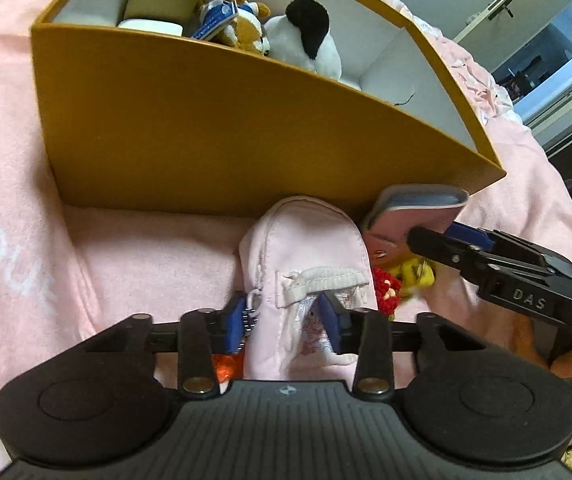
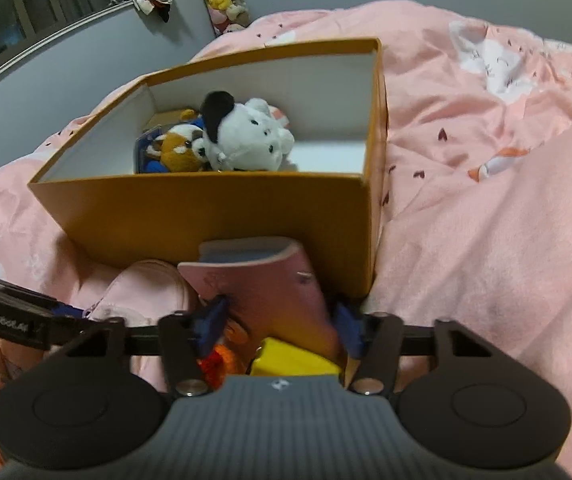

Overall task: Organize objects
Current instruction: 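Hold the pink backpack with the left gripper while the right gripper grasps the pink pouch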

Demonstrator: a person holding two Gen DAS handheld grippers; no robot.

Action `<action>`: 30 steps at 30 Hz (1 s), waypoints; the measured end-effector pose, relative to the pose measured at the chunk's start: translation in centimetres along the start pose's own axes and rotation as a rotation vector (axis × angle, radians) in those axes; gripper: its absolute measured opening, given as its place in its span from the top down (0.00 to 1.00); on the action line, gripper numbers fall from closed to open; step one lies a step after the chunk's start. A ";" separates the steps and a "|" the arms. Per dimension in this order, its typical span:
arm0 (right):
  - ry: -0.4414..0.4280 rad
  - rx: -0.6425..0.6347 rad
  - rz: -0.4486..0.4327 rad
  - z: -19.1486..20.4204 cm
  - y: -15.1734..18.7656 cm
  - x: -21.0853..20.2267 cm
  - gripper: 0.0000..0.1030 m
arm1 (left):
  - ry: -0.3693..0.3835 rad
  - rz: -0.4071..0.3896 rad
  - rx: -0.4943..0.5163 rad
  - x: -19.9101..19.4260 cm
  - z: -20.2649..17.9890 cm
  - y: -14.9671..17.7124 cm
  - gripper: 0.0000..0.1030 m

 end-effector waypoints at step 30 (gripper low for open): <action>-0.006 -0.337 0.152 4.3 -1.6 1.7 0.63 | -0.131 -0.022 -0.030 -2.9 1.2 1.2 0.70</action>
Point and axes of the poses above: each gripper's, at about its wrist camera, not at the fingertips, and x roughly the way its jaws point, z to its left, y to its underside, the point moved 1 cm from there along x, roughly the way its jaws point, and after that the axes turned 11 degrees about x, right-handed, at the moved point
